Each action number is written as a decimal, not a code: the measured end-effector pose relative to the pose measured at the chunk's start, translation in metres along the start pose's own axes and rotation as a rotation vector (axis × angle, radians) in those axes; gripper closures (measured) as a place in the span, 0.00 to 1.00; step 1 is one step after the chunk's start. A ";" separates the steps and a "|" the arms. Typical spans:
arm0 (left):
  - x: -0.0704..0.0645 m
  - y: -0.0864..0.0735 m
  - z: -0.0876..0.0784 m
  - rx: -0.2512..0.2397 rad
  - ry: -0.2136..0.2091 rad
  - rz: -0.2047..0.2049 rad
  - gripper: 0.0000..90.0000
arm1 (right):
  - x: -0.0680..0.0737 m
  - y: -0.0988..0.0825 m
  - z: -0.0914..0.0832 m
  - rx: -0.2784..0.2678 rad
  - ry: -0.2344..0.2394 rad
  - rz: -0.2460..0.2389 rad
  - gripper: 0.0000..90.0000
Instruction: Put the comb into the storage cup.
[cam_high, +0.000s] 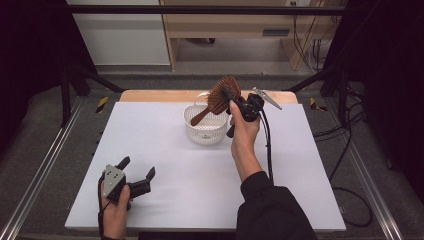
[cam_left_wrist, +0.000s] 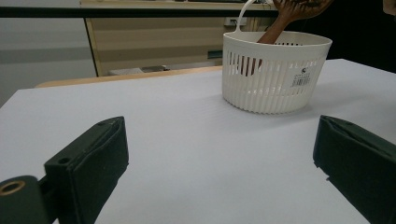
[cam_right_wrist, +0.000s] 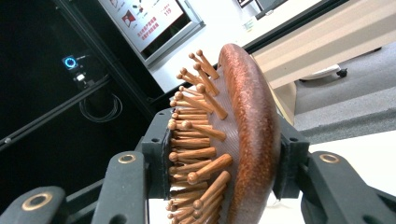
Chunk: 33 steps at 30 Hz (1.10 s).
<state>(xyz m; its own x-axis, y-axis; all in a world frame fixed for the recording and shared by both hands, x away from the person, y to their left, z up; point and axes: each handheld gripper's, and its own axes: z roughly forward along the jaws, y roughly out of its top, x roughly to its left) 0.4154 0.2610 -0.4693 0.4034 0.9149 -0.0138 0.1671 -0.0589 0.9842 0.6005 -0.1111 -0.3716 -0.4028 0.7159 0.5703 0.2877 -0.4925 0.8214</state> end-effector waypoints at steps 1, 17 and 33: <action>0.000 0.000 0.000 0.000 -0.001 0.000 0.04 | 0.000 -0.001 0.000 0.002 0.002 0.001 0.57; 0.000 0.000 0.000 0.001 -0.002 -0.002 0.04 | -0.010 -0.016 0.003 0.012 -0.013 0.027 0.57; -0.001 -0.001 0.001 0.006 -0.008 -0.002 0.04 | -0.015 -0.030 0.006 0.026 -0.008 0.053 0.56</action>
<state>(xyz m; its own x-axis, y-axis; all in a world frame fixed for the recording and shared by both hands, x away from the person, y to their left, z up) 0.4157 0.2600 -0.4703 0.4101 0.9119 -0.0176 0.1739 -0.0592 0.9830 0.6030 -0.1041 -0.4054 -0.3795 0.6930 0.6130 0.3314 -0.5167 0.7894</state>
